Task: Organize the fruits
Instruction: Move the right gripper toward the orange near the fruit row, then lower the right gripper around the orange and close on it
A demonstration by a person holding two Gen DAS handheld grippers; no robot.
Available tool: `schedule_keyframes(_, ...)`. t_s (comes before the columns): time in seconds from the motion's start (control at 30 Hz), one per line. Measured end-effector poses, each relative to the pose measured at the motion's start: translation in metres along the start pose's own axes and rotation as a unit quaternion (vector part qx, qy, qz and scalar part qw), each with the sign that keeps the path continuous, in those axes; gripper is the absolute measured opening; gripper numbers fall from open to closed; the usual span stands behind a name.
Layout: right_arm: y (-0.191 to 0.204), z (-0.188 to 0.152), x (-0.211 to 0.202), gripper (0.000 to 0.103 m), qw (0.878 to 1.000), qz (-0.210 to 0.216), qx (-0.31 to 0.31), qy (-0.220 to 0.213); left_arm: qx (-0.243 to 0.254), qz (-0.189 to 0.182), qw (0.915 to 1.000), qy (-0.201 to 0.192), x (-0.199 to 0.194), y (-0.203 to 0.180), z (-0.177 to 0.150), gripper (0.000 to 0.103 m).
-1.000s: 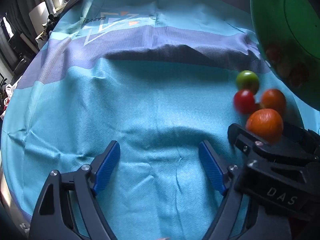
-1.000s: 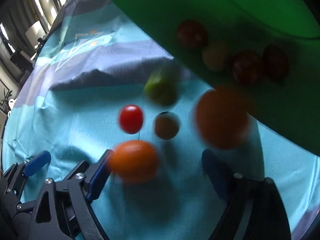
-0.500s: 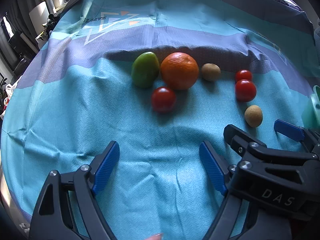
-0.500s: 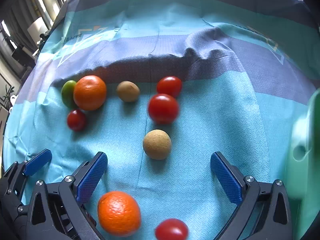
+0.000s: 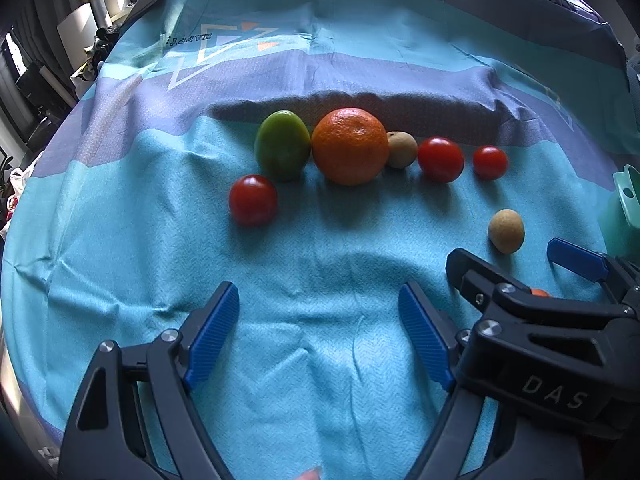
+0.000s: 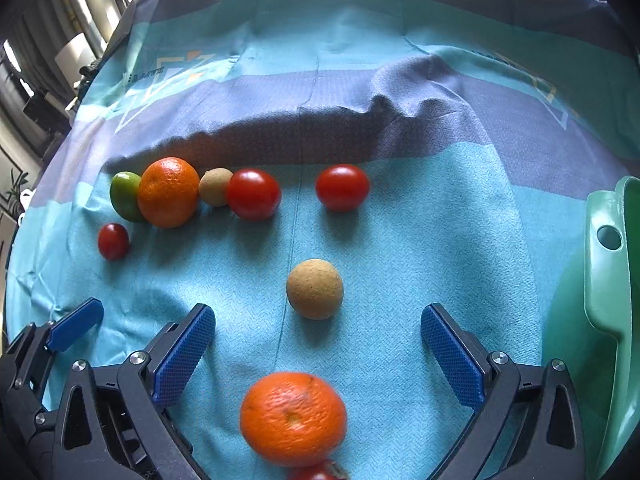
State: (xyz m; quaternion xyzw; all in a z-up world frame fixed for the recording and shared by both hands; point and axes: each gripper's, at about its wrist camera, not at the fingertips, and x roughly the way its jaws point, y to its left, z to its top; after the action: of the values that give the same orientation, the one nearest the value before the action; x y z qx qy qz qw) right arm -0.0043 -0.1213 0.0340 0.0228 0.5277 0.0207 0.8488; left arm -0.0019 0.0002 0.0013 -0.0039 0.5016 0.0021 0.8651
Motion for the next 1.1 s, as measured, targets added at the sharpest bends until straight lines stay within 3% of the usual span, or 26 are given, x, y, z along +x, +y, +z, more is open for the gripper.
schedule_keyframes(0.27, 0.007, 0.002, 0.003, 0.103, 1.0, -0.02, -0.001, 0.007, -0.001, 0.002, 1.0, -0.001, -0.002, -0.002, -0.001, 0.083)
schedule_keyframes(0.43, -0.002, -0.003, -0.003, 0.101, 1.0, 0.01, 0.012, -0.011, -0.015, -0.003, 0.9999, 0.0, -0.004, 0.001, -0.003, 0.074)
schedule_keyframes(0.47, -0.005, -0.005, -0.006, 0.095, 1.0, 0.011, 0.013, -0.02, -0.018, -0.006, 0.9998, 0.001, -0.005, 0.002, -0.003, 0.073)
schedule_keyframes(0.5, -0.006, -0.007, -0.009, 0.081, 0.999, 0.009, 0.009, -0.031, -0.019, -0.008, 0.9998, 0.001, -0.006, 0.003, -0.003, 0.072)
schedule_keyframes(0.57, -0.012, -0.01, -0.013, 0.062, 0.998, 0.041, 0.013, -0.035, -0.022, -0.017, 0.9996, -0.003, -0.01, 0.003, -0.004, 0.07)
schedule_keyframes(0.7, -0.024, -0.013, -0.019, 0.06, 0.995, 0.076, 0.058, -0.038, -0.029, -0.053, 0.9978, -0.029, -0.025, 0.003, -0.004, 0.069)
schedule_keyframes(0.87, -0.012, -0.015, -0.044, 0.055, 0.994, 0.056, 0.03, -0.088, -0.035, -0.072, 0.9958, -0.045, -0.037, -0.002, -0.004, 0.069)
schedule_keyframes(1.1, -0.021, -0.016, -0.072, 0.054, 0.986, 0.092, 0.045, -0.129, -0.037, -0.106, 0.9915, -0.066, -0.051, -0.004, -0.002, 0.069)
